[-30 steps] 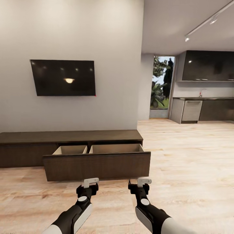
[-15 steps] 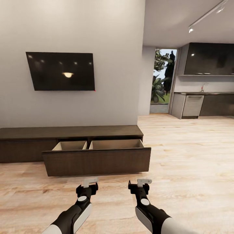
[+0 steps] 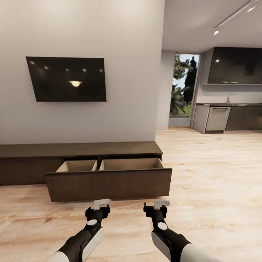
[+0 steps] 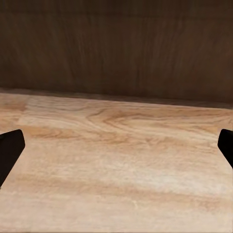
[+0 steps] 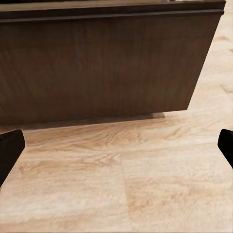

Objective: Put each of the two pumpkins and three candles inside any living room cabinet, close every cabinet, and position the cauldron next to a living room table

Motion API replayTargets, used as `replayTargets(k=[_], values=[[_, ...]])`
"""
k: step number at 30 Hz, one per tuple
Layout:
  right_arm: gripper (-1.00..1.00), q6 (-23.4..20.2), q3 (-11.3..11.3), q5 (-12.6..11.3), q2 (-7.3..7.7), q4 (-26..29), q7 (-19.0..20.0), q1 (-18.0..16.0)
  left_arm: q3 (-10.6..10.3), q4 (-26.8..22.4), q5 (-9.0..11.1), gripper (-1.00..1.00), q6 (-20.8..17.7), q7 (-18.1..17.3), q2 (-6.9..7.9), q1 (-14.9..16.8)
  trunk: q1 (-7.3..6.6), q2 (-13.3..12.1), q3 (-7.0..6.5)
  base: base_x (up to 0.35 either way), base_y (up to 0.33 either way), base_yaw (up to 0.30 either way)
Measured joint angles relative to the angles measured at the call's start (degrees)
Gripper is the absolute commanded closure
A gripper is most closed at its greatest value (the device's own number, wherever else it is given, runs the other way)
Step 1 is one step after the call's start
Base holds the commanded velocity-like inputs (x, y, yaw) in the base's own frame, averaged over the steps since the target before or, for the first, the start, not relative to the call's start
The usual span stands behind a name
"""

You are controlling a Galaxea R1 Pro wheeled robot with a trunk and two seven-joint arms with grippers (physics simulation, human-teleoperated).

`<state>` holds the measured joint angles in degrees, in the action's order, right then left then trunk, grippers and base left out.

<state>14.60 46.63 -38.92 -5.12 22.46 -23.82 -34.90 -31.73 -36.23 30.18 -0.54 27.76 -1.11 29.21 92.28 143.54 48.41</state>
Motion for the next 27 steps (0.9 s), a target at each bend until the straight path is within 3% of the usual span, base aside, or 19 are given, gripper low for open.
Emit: replayTargets(k=[23,27], values=[[-1.0,-0.3,0.0,-0.4,0.0,-0.5,0.0,0.0,0.1,0.1,0.0,-1.0,-0.1,0.0,0.0,0.0,0.0,0.0,0.0,0.316,0.1,0.0],[-1.0,-0.5,0.0,-0.8,0.0,-0.7,0.4,0.0,0.1,0.0,0.0,-1.0,0.0,0.0,0.0,0.0,0.02,0.0,0.0,0.143,0.041,0.0]])
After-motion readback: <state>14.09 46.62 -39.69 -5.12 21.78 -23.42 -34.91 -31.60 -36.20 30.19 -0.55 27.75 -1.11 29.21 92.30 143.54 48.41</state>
